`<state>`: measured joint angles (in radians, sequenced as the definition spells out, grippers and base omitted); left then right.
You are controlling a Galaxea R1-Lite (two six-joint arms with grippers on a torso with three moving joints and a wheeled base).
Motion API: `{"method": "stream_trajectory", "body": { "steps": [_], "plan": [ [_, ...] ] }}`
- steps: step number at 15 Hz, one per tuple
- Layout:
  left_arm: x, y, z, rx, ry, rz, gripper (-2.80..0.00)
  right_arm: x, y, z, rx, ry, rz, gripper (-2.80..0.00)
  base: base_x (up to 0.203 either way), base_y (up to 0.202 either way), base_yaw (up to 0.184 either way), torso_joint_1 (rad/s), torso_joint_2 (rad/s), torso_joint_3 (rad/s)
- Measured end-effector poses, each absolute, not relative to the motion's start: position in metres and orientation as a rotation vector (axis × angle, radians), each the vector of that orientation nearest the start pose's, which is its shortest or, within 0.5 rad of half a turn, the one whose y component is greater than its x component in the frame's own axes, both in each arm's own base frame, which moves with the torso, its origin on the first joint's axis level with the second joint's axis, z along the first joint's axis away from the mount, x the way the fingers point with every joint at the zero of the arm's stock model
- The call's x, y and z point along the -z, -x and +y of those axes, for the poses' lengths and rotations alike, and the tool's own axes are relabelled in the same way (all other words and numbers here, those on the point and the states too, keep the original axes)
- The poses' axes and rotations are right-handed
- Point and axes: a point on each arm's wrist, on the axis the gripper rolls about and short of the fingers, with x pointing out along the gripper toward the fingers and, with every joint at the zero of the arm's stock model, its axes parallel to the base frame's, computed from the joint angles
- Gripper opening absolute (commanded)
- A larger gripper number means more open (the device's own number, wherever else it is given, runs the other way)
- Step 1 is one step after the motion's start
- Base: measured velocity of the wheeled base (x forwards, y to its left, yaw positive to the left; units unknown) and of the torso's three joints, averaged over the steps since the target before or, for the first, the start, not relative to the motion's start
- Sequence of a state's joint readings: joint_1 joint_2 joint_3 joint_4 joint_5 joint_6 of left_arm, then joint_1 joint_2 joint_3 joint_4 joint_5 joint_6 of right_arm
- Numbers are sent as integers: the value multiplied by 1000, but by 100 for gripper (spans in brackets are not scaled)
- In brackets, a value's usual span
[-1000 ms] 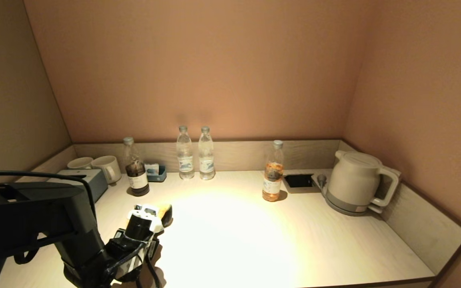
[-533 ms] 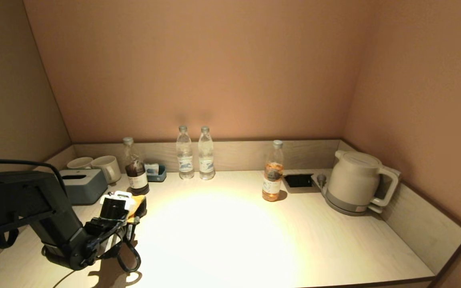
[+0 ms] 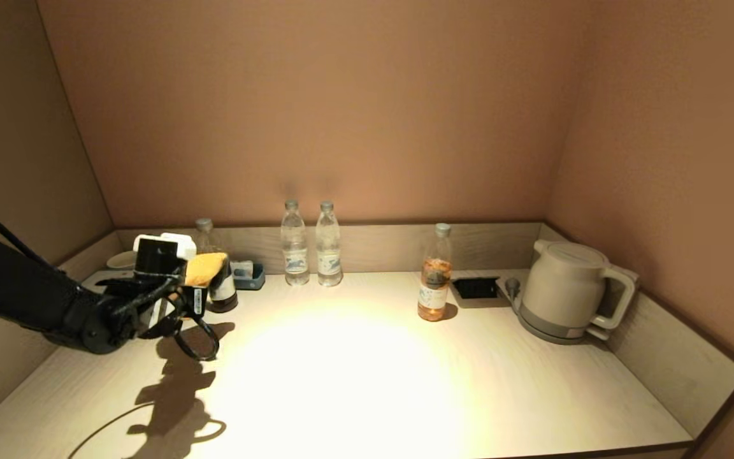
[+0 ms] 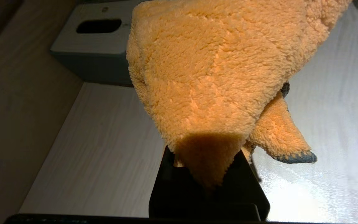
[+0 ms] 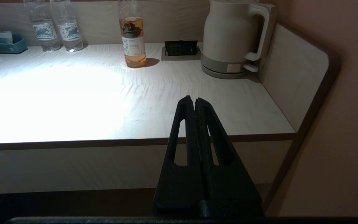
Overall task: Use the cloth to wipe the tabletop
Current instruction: Sweep the stains on the table, then place the tablecloth
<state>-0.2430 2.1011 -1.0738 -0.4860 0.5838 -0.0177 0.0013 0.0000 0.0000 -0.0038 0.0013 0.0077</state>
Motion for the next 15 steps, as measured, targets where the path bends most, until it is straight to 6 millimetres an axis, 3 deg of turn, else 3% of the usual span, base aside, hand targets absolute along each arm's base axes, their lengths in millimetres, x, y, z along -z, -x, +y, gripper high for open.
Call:
{"method": "stream_trajectory", "body": {
  "steps": [3, 8, 11, 15],
  "plan": [
    [-136, -385, -85, -292, -126, 560, -280, -76, 23, 0, -3, -8, -4, -280, 0, 0, 0, 0, 0, 0],
    [-166, -373, -83, -172, 64, 874, -280, -76, 23, 0, -3, -8, -4, -280, 0, 0, 0, 0, 0, 0],
    [-170, -364, -55, -237, 117, 1066, -280, -76, 23, 0, -3, -7, -4, -280, 0, 0, 0, 0, 0, 0],
    [-176, -361, -22, -309, 140, 1092, -280, -76, 23, 0, -3, -7, -4, -280, 0, 0, 0, 0, 0, 0]
  ]
}}
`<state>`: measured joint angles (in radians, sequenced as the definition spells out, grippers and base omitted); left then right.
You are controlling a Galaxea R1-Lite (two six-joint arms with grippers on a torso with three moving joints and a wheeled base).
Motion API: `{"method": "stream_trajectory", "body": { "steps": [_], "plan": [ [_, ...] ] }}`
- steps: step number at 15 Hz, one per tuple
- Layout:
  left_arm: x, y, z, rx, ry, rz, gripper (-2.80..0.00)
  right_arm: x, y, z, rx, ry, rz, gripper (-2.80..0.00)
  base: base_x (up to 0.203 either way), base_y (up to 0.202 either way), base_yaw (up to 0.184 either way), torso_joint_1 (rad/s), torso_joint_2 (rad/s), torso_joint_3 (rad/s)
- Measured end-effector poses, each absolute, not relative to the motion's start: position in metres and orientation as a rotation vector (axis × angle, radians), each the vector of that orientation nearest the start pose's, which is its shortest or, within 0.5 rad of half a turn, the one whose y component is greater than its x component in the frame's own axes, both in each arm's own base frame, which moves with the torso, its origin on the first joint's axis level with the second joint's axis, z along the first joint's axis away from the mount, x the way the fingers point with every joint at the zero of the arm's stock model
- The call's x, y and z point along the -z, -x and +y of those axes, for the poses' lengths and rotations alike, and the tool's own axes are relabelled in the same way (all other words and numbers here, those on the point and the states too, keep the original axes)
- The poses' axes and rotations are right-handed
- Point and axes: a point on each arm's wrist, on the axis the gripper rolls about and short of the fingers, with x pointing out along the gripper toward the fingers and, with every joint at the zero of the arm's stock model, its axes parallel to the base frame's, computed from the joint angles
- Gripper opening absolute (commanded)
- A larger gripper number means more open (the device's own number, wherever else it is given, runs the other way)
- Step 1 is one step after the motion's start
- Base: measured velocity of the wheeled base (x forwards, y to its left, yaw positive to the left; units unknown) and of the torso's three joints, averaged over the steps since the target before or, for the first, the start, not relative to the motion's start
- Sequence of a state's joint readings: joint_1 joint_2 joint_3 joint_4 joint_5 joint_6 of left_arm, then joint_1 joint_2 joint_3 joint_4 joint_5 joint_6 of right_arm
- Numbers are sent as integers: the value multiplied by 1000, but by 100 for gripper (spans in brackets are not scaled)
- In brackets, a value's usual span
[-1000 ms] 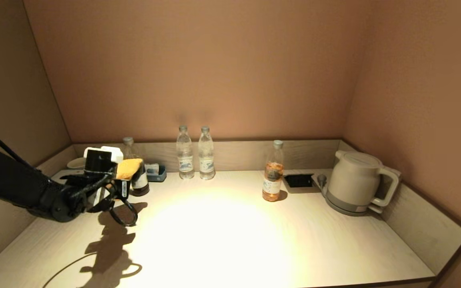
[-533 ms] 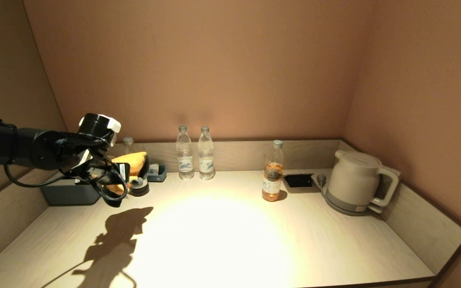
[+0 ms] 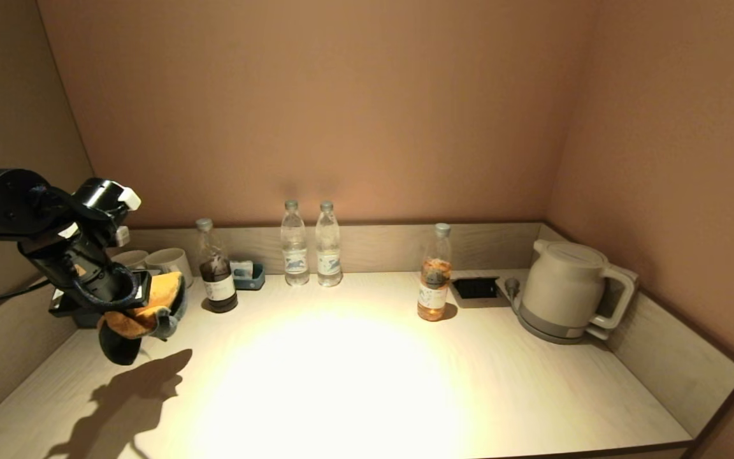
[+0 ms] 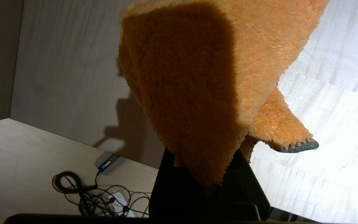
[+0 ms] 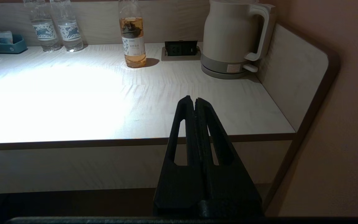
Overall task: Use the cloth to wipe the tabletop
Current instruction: Place the tablecloth
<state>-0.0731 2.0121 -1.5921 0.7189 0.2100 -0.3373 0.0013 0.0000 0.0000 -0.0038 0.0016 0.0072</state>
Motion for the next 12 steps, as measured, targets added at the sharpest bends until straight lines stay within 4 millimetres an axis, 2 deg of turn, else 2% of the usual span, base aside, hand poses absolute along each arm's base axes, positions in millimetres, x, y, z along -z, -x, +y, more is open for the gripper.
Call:
{"method": "stream_trajectory", "body": {
  "steps": [1, 2, 7, 10, 12],
  "plan": [
    [-177, -360, -15, -322, 140, 1095, -280, -76, 23, 0, -3, -8, -4, -280, 0, 0, 0, 0, 0, 0],
    [-179, -360, 0, -353, 150, 1094, -280, -76, 23, 0, -2, -7, -4, -280, 0, 0, 0, 0, 0, 0],
    [-183, -358, 87, -547, 231, 1064, -280, -76, 23, 0, -3, -8, -4, -280, 0, 0, 0, 0, 0, 0],
    [-177, -357, 116, -606, 260, 1071, -280, -76, 23, 0, -3, -8, -4, -280, 0, 0, 0, 0, 0, 0],
    [-170, -358, 128, -622, 268, 1084, -280, -76, 23, 0, -3, -8, -4, -280, 0, 0, 0, 0, 0, 0]
  ]
}}
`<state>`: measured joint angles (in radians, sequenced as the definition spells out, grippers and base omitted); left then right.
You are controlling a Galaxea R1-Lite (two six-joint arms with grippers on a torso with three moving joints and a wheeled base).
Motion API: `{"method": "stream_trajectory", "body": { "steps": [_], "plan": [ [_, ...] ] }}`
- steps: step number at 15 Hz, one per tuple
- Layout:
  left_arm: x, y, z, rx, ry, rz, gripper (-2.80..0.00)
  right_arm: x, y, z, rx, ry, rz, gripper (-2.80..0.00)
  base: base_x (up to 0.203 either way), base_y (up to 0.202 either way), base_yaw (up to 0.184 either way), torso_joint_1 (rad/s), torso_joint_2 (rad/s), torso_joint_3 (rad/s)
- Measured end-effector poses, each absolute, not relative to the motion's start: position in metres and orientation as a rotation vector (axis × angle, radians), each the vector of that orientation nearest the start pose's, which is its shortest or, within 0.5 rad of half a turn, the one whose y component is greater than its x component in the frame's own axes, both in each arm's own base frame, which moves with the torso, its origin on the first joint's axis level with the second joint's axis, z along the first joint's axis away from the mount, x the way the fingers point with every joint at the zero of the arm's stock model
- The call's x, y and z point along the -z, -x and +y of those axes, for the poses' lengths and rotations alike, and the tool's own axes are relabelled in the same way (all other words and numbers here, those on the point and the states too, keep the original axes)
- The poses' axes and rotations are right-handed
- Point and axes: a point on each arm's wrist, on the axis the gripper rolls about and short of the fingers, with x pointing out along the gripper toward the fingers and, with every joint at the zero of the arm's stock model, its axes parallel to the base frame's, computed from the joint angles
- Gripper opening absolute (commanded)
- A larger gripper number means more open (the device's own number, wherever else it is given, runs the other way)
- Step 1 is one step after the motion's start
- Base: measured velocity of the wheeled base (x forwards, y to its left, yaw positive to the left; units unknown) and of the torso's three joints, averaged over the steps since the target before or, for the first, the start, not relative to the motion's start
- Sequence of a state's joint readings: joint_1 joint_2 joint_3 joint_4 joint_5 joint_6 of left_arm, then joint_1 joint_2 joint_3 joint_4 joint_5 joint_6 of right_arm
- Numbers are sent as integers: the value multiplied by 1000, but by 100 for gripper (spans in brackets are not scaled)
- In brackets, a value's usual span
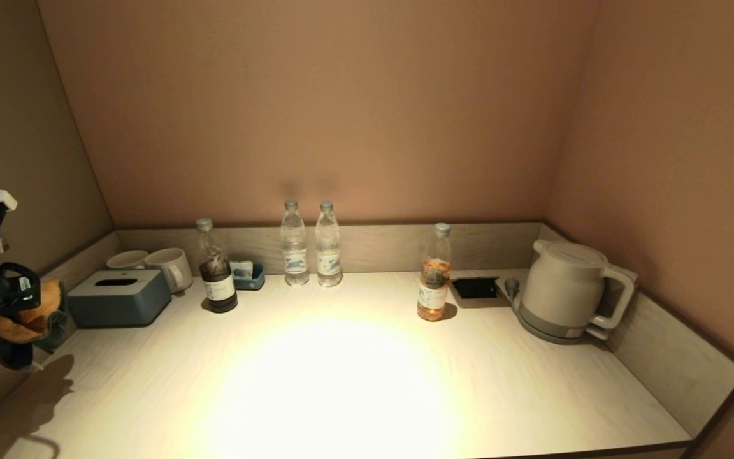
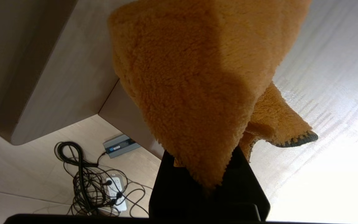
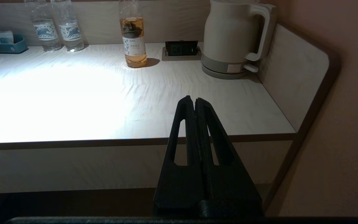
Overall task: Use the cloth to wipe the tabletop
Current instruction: Place the tablecloth
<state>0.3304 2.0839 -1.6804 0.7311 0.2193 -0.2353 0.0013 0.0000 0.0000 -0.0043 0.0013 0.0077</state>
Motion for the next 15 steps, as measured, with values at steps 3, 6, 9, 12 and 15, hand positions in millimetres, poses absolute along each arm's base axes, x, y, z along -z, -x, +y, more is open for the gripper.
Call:
{"method": "stream_trajectory", "body": {
  "steps": [3, 6, 9, 12, 15],
  "plan": [
    [-156, -364, 141, -642, 285, 1110, -280, -76, 23, 0, -3, -7, -4, -280, 0, 0, 0, 0, 0, 0],
    [-137, -374, 151, -650, 297, 1143, -280, -76, 23, 0, -3, -8, -4, -280, 0, 0, 0, 0, 0, 0],
    [-120, -381, 161, -662, 310, 1171, -280, -76, 23, 0, -3, -8, -4, -280, 0, 0, 0, 0, 0, 0],
    [-107, -389, 166, -659, 315, 1189, -280, -76, 23, 0, -3, -8, -4, -280, 0, 0, 0, 0, 0, 0],
    [-98, -393, 168, -653, 311, 1206, -280, -76, 23, 0, -3, -8, -4, -280, 0, 0, 0, 0, 0, 0]
  ]
}}
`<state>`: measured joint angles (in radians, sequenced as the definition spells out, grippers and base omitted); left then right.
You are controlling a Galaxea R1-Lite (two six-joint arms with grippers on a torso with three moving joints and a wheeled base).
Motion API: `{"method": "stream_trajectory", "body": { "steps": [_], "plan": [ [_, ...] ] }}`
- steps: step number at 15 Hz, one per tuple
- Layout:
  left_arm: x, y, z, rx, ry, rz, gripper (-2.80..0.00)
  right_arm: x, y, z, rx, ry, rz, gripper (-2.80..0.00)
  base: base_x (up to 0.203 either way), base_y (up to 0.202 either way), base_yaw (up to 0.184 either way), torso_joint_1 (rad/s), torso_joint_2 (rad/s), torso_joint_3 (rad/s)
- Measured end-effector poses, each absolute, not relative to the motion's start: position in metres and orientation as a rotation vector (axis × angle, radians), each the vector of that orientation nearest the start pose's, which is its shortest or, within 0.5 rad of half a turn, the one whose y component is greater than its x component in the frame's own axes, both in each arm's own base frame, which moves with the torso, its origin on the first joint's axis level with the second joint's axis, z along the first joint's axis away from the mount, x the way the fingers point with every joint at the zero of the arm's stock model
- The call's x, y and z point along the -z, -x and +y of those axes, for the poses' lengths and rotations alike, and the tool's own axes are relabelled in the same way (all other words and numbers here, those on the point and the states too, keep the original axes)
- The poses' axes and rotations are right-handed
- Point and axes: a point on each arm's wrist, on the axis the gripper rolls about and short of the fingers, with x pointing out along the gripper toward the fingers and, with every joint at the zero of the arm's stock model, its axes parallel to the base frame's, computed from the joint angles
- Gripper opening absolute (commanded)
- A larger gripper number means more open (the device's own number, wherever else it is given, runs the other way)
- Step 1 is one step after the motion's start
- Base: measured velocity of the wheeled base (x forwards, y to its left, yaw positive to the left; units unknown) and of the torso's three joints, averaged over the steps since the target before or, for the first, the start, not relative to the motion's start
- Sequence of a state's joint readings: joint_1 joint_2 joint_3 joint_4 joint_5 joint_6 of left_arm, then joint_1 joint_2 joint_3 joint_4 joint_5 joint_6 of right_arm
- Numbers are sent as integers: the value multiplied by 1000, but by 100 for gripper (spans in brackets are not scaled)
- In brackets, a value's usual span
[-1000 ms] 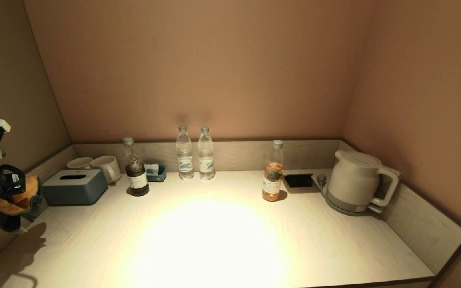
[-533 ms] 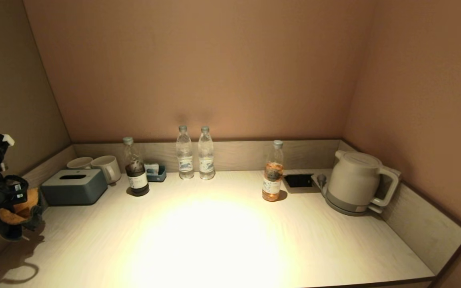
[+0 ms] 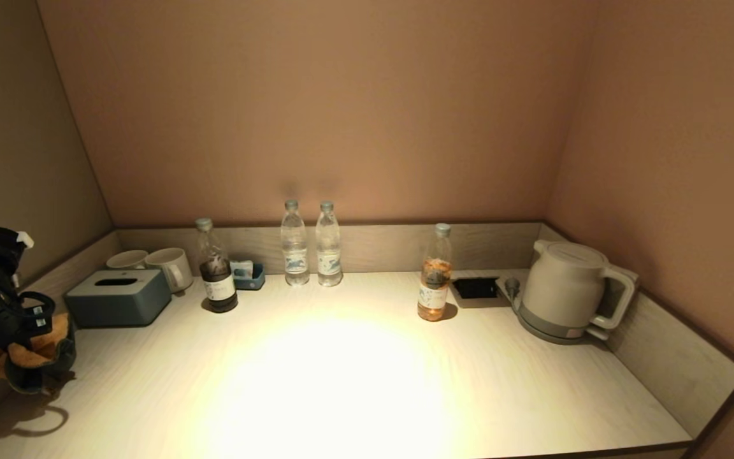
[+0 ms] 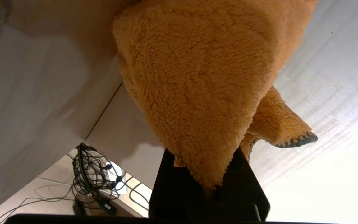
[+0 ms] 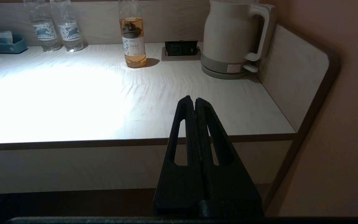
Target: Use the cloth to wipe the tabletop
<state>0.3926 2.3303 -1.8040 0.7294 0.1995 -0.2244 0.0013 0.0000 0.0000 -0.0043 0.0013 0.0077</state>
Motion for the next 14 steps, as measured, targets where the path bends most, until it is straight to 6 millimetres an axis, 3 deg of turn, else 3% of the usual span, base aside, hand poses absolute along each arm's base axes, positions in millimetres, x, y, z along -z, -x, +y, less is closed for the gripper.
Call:
{"method": "stream_trajectory", "body": {
  "steps": [3, 4, 10, 14],
  "plan": [
    [-91, -396, 169, -648, 309, 1221, -280, -76, 23, 0, -3, -8, -4, -280, 0, 0, 0, 0, 0, 0],
    [-90, -396, 170, -648, 311, 1223, 0, -76, 23, 0, -3, -8, -4, -280, 0, 0, 0, 0, 0, 0],
    [-91, -398, 171, -644, 321, 1216, 0, -76, 23, 0, -3, -8, -4, -280, 0, 0, 0, 0, 0, 0],
    [-109, -391, 168, -643, 323, 1189, 0, -76, 23, 0, -4, -8, -4, -280, 0, 0, 0, 0, 0, 0]
  ]
}}
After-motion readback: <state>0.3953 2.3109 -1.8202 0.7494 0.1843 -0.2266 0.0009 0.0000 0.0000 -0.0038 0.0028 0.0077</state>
